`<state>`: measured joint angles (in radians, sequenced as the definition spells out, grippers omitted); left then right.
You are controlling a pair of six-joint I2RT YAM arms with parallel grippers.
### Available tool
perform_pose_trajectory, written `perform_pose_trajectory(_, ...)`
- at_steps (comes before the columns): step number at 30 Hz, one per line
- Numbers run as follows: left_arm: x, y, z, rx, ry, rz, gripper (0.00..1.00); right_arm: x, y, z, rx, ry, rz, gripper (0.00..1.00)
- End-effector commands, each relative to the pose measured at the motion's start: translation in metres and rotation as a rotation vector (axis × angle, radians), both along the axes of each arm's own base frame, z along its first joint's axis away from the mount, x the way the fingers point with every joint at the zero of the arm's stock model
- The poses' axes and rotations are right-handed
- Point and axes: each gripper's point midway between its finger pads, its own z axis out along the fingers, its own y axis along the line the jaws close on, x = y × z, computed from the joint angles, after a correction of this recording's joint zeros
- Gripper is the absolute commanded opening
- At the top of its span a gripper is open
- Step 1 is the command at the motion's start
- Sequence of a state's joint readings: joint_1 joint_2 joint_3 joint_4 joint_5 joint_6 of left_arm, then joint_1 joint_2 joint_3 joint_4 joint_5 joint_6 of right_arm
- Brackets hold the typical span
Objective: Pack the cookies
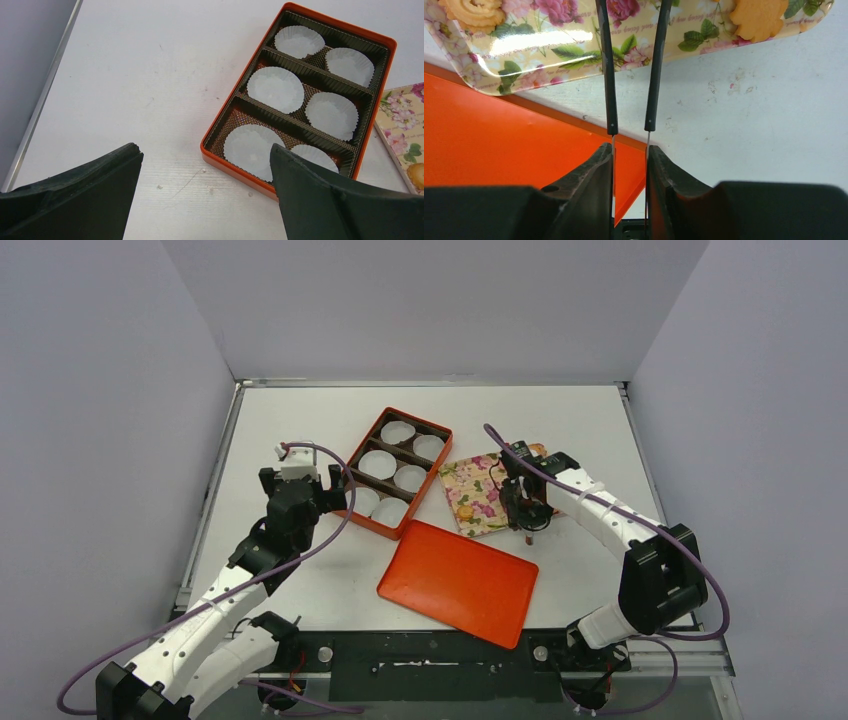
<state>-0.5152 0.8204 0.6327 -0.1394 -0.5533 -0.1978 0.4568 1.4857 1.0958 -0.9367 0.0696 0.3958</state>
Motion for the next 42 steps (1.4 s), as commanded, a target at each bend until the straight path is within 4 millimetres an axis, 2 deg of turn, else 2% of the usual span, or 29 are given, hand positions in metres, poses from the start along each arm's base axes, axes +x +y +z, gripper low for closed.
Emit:
perform_pose_trajectory(1,0.004,-0.002,0.016,-0.026,-0.059,0.000,0.97,0.015,0.002,0.019,0.014,-0.057,0.004,0.19)
perform_pose_trajectory(13,0.003,-0.002,0.017,-0.026,-0.061,-0.002,0.97,0.041,0.026,0.063,0.085,-0.181,0.088,0.09)
perform_pose_trajectory(24,0.003,0.008,0.019,-0.025,-0.069,0.037,0.97,0.087,0.083,0.107,0.129,-0.331,0.225,0.08)
perform_pose_trajectory(28,0.004,0.012,0.019,-0.027,-0.070,0.051,0.97,0.104,0.106,0.113,0.141,-0.361,0.278,0.08)
perform_pose_trajectory(42,0.006,0.013,0.014,-0.036,-0.064,0.051,0.97,0.162,0.184,0.106,0.205,-0.434,0.404,0.08)
